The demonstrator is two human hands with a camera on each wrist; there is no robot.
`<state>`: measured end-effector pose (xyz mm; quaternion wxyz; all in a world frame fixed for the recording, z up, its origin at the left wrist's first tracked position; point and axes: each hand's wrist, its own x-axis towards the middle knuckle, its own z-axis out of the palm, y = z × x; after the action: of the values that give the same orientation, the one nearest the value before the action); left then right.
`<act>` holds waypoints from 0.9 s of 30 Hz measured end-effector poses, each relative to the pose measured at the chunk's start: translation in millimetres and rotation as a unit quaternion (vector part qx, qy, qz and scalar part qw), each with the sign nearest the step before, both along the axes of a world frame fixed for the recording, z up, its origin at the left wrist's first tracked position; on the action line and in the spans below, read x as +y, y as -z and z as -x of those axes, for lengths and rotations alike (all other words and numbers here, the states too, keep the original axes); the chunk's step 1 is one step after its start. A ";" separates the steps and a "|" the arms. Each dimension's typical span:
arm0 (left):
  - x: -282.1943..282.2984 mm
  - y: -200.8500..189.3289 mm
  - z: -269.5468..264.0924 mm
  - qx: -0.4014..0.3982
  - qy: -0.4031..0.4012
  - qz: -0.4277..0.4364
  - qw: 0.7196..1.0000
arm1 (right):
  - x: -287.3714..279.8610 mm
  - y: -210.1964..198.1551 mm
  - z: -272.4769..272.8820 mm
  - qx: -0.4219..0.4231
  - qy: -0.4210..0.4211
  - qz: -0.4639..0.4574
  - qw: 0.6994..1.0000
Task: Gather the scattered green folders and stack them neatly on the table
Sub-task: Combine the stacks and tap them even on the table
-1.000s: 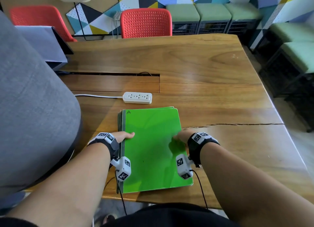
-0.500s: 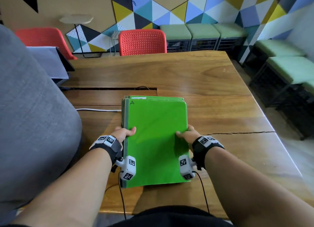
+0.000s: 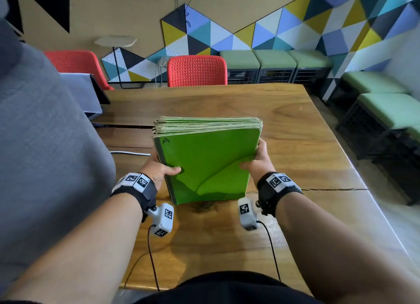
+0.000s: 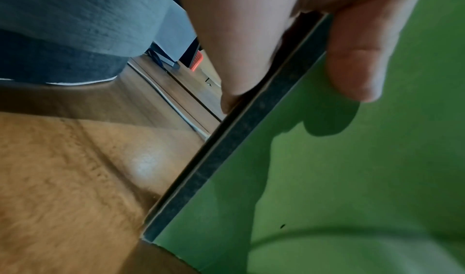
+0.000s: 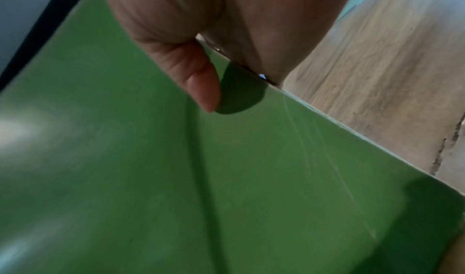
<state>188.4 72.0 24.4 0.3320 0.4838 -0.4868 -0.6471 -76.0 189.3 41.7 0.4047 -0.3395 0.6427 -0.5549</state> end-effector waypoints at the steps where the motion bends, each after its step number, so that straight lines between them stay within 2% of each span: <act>1: 0.2 6.5 0.1 -0.008 -0.001 -0.003 1.000 | -1.5 0.6 0.4 -0.006 0.003 -0.005 1.000; 7: -3.3 29.0 2.9 -0.055 -0.008 -0.002 0.998 | -1.7 5.8 -0.3 0.012 -0.013 -0.034 0.999; 10: -33.6 76.6 -8.4 -0.103 -0.004 0.033 0.994 | -1.1 12.0 -0.4 0.043 -0.028 -0.039 0.998; 11: -35.7 79.4 -9.2 -0.125 0.004 0.043 0.991 | -0.3 13.8 -0.7 0.058 -0.033 -0.044 0.997; 15: 0.1 33.3 1.9 -0.241 0.031 0.072 0.967 | 1.9 24.2 -3.1 0.106 -0.029 -0.062 0.992; 20: 3.6 34.8 4.3 -0.358 0.072 0.071 0.928 | 3.3 33.2 -2.0 0.164 -0.030 -0.105 0.980; 23: 3.3 37.2 3.1 -0.388 0.096 0.076 0.914 | 1.8 35.3 -4.2 0.195 -0.017 -0.122 0.973; 27: 6.5 36.3 5.7 -0.417 0.077 0.085 0.902 | 1.3 32.4 -6.3 0.205 -0.008 -0.136 0.969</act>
<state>182.7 78.5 -11.9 0.0877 0.6401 -0.6697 -0.3661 -69.8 190.6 9.4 0.3110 -0.3926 0.7785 -0.3782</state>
